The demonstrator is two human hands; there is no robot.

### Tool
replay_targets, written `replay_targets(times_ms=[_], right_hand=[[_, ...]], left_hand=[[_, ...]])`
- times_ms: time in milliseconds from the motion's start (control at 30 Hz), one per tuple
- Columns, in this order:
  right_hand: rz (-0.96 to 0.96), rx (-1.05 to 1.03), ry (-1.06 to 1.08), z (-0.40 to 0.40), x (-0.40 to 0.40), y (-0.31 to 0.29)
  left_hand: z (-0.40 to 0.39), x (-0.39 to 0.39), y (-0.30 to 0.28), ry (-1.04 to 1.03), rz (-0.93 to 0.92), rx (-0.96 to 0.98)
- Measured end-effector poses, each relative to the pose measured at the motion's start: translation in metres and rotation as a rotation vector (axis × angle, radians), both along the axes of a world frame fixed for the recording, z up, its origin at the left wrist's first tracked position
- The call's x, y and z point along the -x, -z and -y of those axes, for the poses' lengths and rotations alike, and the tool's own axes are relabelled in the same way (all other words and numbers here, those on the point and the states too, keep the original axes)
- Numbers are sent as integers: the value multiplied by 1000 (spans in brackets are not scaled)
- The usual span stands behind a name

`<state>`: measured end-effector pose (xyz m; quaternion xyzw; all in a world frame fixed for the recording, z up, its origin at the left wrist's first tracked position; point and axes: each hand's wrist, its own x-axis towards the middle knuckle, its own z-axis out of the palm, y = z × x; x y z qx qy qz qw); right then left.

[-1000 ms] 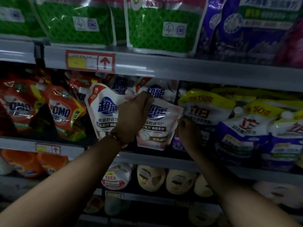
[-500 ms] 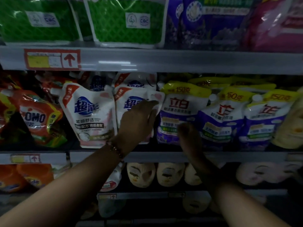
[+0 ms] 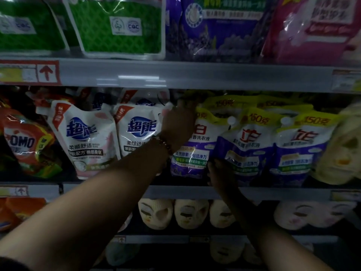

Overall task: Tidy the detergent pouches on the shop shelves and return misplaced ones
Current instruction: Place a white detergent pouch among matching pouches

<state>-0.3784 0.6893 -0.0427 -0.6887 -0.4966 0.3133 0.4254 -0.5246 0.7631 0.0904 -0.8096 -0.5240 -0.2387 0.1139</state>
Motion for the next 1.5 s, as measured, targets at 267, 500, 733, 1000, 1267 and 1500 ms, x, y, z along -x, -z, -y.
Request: replay_targets(times_ms=[267, 500, 733, 1000, 1267, 1500], right_hand=[[396, -125, 30, 1, -14, 8], [488, -127, -9, -3, -19, 12], [637, -274, -106, -2, -32, 22], [921, -301, 23, -6, -38, 23], [343, -30, -228, 7, -23, -2], [-134, 6, -195, 37, -12, -22]], left_hand=[[9, 29, -8, 139, 313, 13], [2, 37, -22, 148, 413, 78], [7, 31, -20, 166, 420, 51], [19, 24, -7, 104, 477, -88], [45, 25, 29, 189, 309, -180], [69, 36, 48, 211, 221, -96]])
